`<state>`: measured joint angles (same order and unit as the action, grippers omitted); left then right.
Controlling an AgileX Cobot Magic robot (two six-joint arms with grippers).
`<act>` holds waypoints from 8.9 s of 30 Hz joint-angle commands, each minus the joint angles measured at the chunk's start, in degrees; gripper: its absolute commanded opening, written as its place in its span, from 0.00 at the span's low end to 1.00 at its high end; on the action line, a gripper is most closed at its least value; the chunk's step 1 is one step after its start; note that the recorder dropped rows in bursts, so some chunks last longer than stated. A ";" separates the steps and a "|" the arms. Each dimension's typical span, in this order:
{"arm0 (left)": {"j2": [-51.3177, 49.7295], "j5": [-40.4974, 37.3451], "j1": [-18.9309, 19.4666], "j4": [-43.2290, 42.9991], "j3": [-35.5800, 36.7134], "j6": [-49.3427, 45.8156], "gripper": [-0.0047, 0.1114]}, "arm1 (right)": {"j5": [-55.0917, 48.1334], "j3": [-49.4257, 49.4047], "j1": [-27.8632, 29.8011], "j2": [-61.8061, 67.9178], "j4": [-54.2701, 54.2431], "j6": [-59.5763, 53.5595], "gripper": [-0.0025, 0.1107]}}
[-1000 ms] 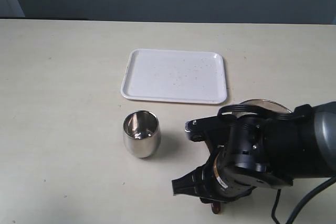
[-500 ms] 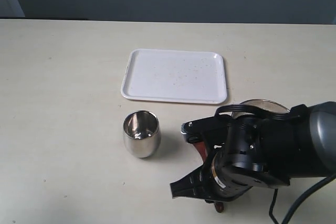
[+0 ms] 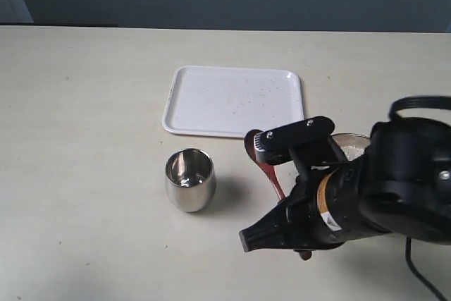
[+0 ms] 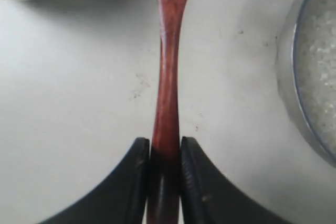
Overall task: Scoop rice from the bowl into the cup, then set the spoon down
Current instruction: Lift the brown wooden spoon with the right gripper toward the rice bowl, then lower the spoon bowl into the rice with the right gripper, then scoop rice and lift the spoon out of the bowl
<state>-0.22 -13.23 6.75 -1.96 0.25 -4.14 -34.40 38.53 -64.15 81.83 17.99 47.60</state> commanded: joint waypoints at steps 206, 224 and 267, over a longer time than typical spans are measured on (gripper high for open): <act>0.22 0.75 0.02 0.16 -0.25 0.10 0.04 | -18.93 -4.22 14.14 -5.55 9.52 -20.82 0.02; 0.22 0.75 0.02 0.16 -0.25 0.10 0.04 | -18.94 -4.22 14.14 -6.03 6.28 -20.94 0.02; 0.22 0.75 0.02 0.16 -0.25 0.10 0.04 | -20.01 12.18 11.76 -3.91 -7.86 -32.11 0.02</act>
<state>-0.22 -13.23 6.75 -1.96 0.25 -4.14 -54.81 49.59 -51.01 76.82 10.89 16.29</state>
